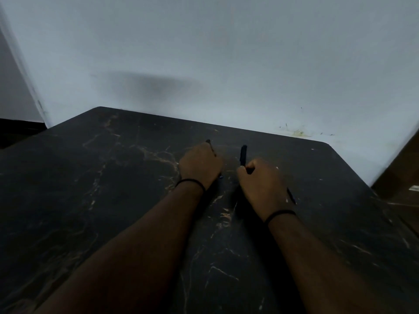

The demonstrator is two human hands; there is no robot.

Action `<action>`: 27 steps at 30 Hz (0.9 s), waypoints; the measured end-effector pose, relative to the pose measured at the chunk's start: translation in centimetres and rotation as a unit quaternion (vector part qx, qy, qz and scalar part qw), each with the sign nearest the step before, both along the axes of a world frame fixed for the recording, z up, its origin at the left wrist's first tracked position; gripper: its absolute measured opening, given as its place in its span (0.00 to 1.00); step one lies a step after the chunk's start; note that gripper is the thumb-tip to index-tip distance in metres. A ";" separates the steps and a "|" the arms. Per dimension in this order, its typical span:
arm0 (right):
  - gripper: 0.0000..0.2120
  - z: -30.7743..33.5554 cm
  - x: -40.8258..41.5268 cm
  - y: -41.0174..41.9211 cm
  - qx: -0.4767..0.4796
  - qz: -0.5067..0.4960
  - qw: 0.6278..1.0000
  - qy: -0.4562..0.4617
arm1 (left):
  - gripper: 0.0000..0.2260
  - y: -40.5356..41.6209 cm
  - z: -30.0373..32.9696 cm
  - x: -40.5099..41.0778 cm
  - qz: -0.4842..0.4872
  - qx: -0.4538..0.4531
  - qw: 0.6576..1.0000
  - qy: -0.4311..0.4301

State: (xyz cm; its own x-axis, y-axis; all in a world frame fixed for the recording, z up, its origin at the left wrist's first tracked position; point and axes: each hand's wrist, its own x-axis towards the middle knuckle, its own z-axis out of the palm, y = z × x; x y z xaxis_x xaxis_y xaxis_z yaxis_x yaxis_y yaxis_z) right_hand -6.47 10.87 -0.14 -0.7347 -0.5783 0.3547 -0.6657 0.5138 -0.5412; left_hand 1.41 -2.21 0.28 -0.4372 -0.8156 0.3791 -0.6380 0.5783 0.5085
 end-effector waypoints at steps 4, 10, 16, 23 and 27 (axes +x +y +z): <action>0.16 0.8 0.8 -1.0 0.085 -0.007 0.995 0.053 | 0.11 -0.2 0.2 0.6 0.011 0.043 0.999 0.028; 0.18 0.9 0.8 -1.5 0.118 -0.024 0.990 0.080 | 0.13 0.0 0.6 0.4 0.008 0.052 0.998 0.036; 0.16 0.4 0.3 -1.3 -0.004 -0.038 0.999 0.014 | 0.13 0.3 0.6 0.6 -0.005 0.035 0.996 0.087; 0.15 0.7 -0.5 0.0 -0.286 -0.010 0.957 -0.039 | 0.10 2.5 0.7 0.2 -0.162 -0.068 0.965 0.197; 0.16 1.1 -0.4 0.5 -0.305 0.076 0.946 -0.075 | 0.08 3.6 0.7 -0.4 -0.255 -0.145 0.940 0.174</action>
